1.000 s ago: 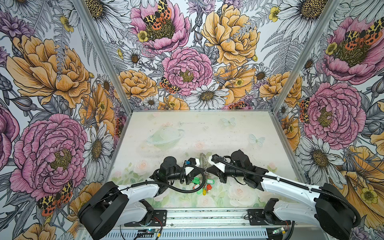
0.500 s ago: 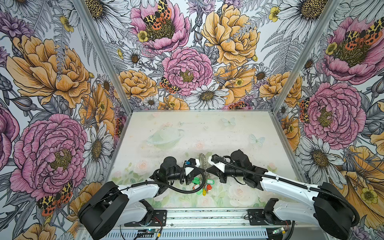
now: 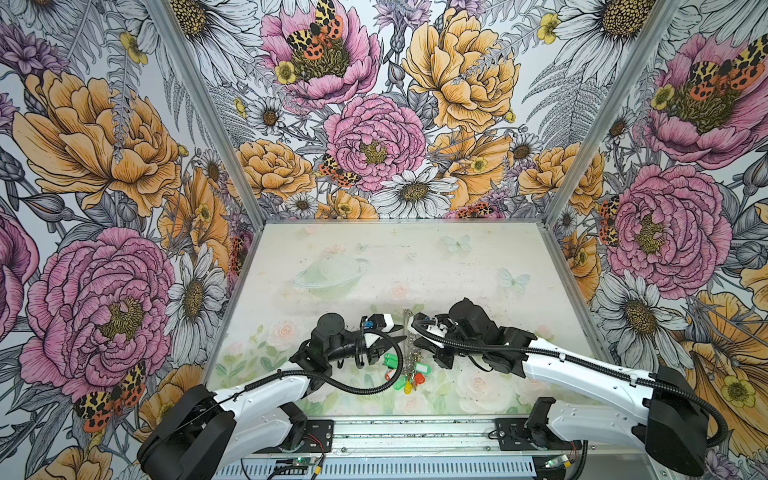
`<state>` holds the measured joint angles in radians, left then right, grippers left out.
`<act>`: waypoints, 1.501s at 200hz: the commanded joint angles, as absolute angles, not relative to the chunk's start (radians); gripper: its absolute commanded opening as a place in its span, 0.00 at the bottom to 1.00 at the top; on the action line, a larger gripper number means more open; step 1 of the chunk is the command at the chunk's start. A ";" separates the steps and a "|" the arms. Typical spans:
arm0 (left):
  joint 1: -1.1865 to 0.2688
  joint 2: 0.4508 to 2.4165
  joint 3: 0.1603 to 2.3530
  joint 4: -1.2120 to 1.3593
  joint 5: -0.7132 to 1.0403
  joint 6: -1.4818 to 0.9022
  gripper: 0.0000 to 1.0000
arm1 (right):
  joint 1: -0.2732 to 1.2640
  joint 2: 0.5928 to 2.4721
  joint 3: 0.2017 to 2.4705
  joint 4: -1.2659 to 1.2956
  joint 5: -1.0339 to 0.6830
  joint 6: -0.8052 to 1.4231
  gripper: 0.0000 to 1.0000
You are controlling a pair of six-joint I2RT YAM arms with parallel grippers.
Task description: Put the keys on the keyring
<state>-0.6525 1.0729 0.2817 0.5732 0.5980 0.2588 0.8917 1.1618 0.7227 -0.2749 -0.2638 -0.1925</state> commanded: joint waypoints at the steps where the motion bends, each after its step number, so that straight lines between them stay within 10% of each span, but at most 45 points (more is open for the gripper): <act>1: -0.643 1.087 0.282 0.557 0.615 0.236 0.27 | 0.915 1.172 0.807 -0.360 -0.149 -0.232 0.00; 300: -0.615 1.301 0.422 0.442 0.644 0.123 0.23 | 0.926 1.214 0.840 -0.326 -0.072 -0.196 0.00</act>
<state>-0.6319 1.3056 0.3962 0.4664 0.7353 0.1444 0.9600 1.2377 0.8482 -0.3618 -0.0563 -0.2695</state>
